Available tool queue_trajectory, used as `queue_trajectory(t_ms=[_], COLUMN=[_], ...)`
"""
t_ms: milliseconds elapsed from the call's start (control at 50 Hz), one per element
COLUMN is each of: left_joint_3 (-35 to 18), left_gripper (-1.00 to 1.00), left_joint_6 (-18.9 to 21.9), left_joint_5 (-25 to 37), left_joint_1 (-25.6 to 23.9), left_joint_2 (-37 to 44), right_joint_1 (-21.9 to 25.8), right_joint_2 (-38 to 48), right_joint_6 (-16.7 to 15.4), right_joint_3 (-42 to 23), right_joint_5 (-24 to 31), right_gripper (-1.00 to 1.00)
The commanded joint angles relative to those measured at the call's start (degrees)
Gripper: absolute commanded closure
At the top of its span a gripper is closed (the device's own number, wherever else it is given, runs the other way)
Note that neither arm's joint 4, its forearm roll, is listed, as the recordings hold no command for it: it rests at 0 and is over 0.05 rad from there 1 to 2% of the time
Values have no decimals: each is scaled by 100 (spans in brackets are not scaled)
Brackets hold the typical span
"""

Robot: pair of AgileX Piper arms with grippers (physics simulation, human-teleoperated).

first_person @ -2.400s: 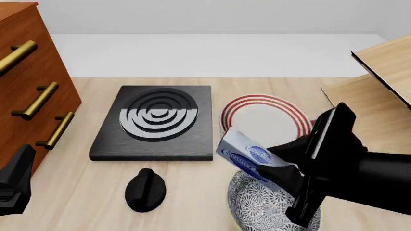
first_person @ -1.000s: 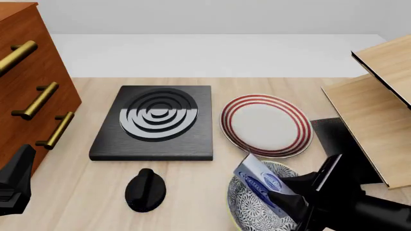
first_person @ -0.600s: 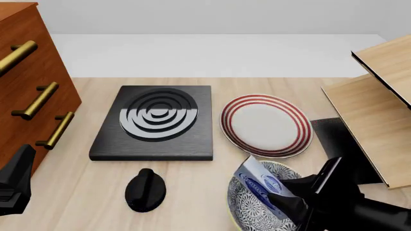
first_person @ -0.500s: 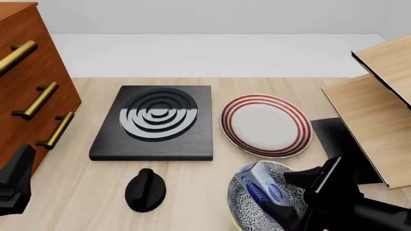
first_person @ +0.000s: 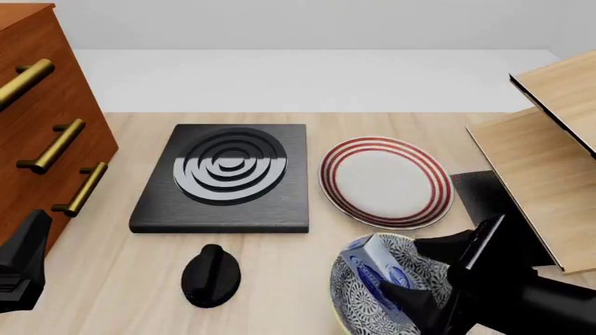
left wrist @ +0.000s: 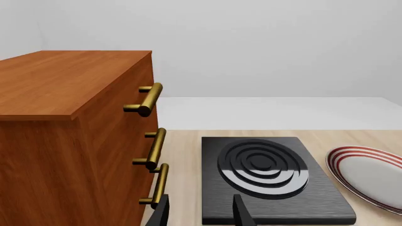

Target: Pick up the cream cheese and put it in the bowl.

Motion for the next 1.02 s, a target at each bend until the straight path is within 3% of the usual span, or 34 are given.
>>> queue_trajectory(t_ms=[20, 360, 580, 760, 860, 1020], left_joint_3=[0, 0, 0, 0, 0, 0], left_gripper=[-100, -100, -100, -100, -100, -100], left_joint_6=[0, 0, 0, 0, 0, 0], left_joint_5=[0, 0, 0, 0, 0, 0], left_joint_1=[0, 0, 0, 0, 0, 0], left_joint_2=[0, 0, 0, 0, 0, 0], right_joint_1=[-44, -133, -673, -953, -1341, -1495], right_joint_2=[-639, -1824, -3056, -3656, -4094, -4645], right_joint_6=[-217, -390, -424, -425, -529, -443], right_joint_3=[-634, -1451, -1803, -1825, -1953, -1943], right_joint_5=[991, 2324, 3185, 3569, 3932, 4337], right_gripper=[-100, -100, -100, -100, -100, -100])
